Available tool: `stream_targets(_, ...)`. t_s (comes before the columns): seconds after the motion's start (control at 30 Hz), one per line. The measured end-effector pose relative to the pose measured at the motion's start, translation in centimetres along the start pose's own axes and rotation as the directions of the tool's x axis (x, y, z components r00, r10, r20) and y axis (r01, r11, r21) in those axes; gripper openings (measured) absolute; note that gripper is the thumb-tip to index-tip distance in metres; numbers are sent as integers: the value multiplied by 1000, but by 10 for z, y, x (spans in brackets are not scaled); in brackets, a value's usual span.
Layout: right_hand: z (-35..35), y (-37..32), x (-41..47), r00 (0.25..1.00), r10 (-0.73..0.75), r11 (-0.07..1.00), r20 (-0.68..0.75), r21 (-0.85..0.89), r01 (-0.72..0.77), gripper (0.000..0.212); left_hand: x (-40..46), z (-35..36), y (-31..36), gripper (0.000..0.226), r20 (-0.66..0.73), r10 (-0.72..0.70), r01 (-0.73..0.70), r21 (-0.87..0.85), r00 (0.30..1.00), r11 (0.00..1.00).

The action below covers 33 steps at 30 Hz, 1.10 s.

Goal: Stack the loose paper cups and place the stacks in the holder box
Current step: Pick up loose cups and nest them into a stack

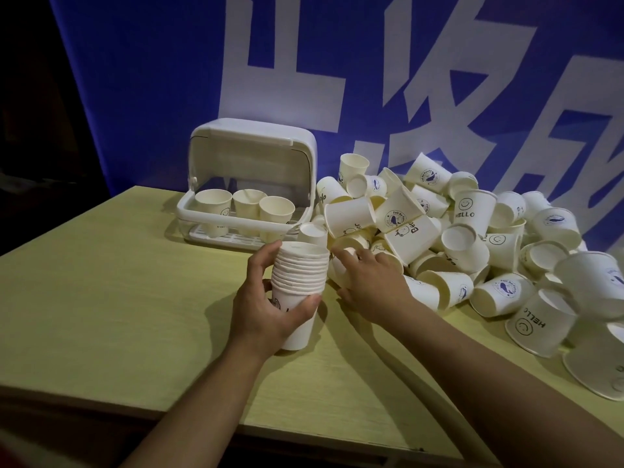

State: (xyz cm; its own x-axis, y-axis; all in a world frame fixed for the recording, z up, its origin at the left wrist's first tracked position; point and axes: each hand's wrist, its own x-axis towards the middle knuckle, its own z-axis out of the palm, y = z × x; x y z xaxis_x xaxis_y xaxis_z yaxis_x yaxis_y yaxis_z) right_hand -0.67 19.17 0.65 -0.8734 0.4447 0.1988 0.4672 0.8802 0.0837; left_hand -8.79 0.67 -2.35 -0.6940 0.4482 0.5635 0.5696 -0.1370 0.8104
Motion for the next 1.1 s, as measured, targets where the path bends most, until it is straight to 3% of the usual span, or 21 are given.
stream_targets(0.1, 1, 3, 3, 1000, -26, 1000, -11, -5, 26, 75, 0, -1, -3, 85, 10, -22, 22, -6, 1000, 1000)
stream_targets(0.2, -5, 7, -1, 994, -3, 974, -108, 225, 27, 75, 0, -1, -2, 84, 43, -17, 18, -26, 999, 1000)
stream_targets(0.3, -20, 13, -11, 959, 140, 803, -245, 595, 35, 77, -1, 1, -1, 83, 98, -26, 30, -42, 995, 999)
stream_targets(0.37, -33, 15, -20, 933, 218, 667, -287, 741, 72, 77, -2, 2, -1, 84, 139, -36, 42, -36, 990, 998)
stream_targets(0.47, -51, 13, -32, 905, 269, 508, -330, 847, 158, 72, -2, 7, 1, 86, 227, -54, 63, -31, 972, 998)
stream_targets(0.57, -65, 10, -38, 879, 294, 445, -375, 868, 221, 67, 1, 16, 11, 91, 329, -46, 42, 18, 943, 999)
stream_targets(0.7, -69, 10, -45, 885, 262, 467, -385, 853, 233, 65, 12, 28, 25, 106, 384, -48, 36, 40, 922, 999)
stream_targets(0.8, -61, 16, -54, 907, 279, 401, -316, 897, 189, 59, 26, 40, 35, 120, 420, -2, -15, 38, 908, 999)
stream_targets(0.97, -44, 39, -70, 884, 348, 447, -312, 884, 137, 40, 53, 62, 45, 105, 430, 34, -14, -52, 902, 999)
stream_targets(1.1, -28, 58, -78, 889, 332, 551, -314, 830, 87, 48, 57, 77, 35, 89, 487, 47, -19, -63, 872, 998)
